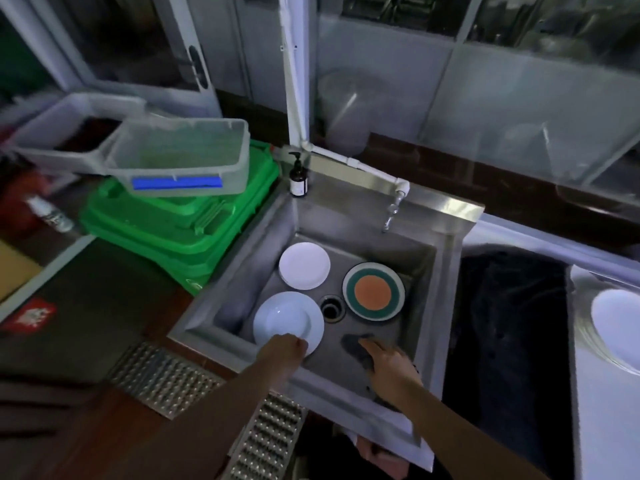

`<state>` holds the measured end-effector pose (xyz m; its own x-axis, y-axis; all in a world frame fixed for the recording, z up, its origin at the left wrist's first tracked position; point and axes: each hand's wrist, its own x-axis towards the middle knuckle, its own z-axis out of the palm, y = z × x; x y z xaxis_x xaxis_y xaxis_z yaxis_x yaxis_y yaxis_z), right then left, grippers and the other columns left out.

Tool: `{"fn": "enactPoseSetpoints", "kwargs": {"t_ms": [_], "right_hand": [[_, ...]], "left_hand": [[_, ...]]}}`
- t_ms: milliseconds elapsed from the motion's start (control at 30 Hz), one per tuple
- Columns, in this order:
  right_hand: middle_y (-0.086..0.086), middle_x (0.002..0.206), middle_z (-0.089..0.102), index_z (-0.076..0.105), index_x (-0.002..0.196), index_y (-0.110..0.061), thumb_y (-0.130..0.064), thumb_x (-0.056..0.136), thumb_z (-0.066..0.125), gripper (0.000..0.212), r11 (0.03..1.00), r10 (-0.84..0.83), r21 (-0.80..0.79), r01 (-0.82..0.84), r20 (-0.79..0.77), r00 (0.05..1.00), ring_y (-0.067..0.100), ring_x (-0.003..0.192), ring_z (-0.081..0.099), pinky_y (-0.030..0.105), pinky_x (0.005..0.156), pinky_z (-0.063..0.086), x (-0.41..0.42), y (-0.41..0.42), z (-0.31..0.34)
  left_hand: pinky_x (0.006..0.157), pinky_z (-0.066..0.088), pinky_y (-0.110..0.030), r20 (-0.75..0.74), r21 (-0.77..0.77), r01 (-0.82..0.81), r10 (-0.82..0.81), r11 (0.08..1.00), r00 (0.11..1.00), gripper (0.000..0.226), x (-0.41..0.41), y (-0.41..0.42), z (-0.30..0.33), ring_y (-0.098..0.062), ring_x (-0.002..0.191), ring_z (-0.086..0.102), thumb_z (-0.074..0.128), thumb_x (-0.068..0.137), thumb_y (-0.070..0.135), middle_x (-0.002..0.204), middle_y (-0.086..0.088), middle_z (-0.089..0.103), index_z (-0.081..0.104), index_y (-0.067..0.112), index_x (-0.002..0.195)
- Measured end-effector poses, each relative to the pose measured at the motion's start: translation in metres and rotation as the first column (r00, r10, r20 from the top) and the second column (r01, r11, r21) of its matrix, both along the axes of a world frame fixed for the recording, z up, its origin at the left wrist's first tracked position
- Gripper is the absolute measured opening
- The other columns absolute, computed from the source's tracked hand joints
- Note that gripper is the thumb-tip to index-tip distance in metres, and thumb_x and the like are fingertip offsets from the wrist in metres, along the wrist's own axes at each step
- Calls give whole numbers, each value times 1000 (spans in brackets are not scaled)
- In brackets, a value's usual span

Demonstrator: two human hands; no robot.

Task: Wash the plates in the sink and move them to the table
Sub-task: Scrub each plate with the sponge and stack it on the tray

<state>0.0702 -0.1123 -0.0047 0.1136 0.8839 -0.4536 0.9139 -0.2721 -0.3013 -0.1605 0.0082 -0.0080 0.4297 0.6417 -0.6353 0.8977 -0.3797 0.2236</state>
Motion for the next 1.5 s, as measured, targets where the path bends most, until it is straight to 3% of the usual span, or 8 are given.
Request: {"fn": "enactPoseSetpoints", "kwargs": {"t_ms": [100, 300, 567, 900, 1000, 1233, 1367, 1500], "right_hand": [[-7, 157, 36, 35, 153, -34, -27, 98, 48, 57, 1000, 13, -15, -14, -22, 1000, 32, 124, 52, 41, 101, 47, 5, 19, -4], [-6, 155, 33, 30, 154, -35, -24, 93, 47, 64, 999, 40, -26, -42, -49, 998, 34, 124, 51, 39, 100, 46, 21, 62, -14], [-2, 151, 36, 32, 152, -31, -24, 93, 43, 60, 995, 67, -67, -67, -7, 998, 35, 130, 44, 47, 107, 38, 19, 111, -49], [8, 138, 54, 53, 131, -24, -23, 58, 85, 80, 964, 15, -265, 15, 112, 994, 45, 122, 55, 53, 87, 54, -20, 175, -132], [11, 143, 49, 51, 134, -22, -19, 64, 80, 76, 960, 2, -277, 32, 120, 993, 47, 129, 48, 56, 96, 49, -25, 190, -153], [12, 136, 55, 57, 130, -20, -16, 69, 78, 65, 941, -42, -327, 90, 149, 988, 42, 120, 50, 54, 91, 51, -36, 205, -184], [12, 125, 61, 63, 121, -19, -17, 62, 84, 63, 939, -63, -325, 114, 163, 985, 41, 111, 57, 52, 82, 55, -38, 205, -194], [14, 124, 63, 67, 117, -18, -19, 61, 86, 60, 945, -71, -305, 119, 164, 984, 42, 112, 59, 52, 82, 56, -39, 203, -198]], "left_hand": [[91, 52, -40, 2, 73, -83, 83, 994, 997, 27, -3, 12, 2, -33, 109, 66, 44, 103, 35, 80, -5, 55, 59, 18, 89], [101, 51, -41, -65, 80, -212, 218, 974, 974, 36, 1, 66, -7, -28, 119, 62, 36, 107, 25, 127, -10, 66, 64, 9, 124], [77, 42, -32, -69, 80, -141, 147, 987, 987, 30, 0, 130, -44, -22, 107, 62, 35, 105, 32, 115, 0, 64, 61, 20, 114], [96, 51, -39, -83, -129, -216, 206, 968, 975, 32, 7, 250, -157, -32, 118, 60, 41, 103, 21, 131, -12, 62, 61, 7, 124], [97, 50, -38, -40, -157, -337, 335, 928, 941, 32, 26, 277, -175, -35, 117, 62, 48, 103, 22, 126, -17, 66, 65, 5, 124], [105, 47, -37, 1, -337, -670, 712, 661, 702, 51, 63, 322, -234, -35, 129, 56, 54, 94, 23, 142, -16, 59, 55, 5, 142], [87, 46, -32, 18, -374, -807, 873, 458, 487, 50, 81, 329, -252, -34, 121, 59, 52, 92, 12, 134, -9, 61, 54, 6, 142], [86, 43, -30, 57, -338, -852, 912, 401, 407, 51, 89, 335, -267, -33, 121, 60, 56, 89, 15, 133, -8, 63, 56, 11, 140]]}}
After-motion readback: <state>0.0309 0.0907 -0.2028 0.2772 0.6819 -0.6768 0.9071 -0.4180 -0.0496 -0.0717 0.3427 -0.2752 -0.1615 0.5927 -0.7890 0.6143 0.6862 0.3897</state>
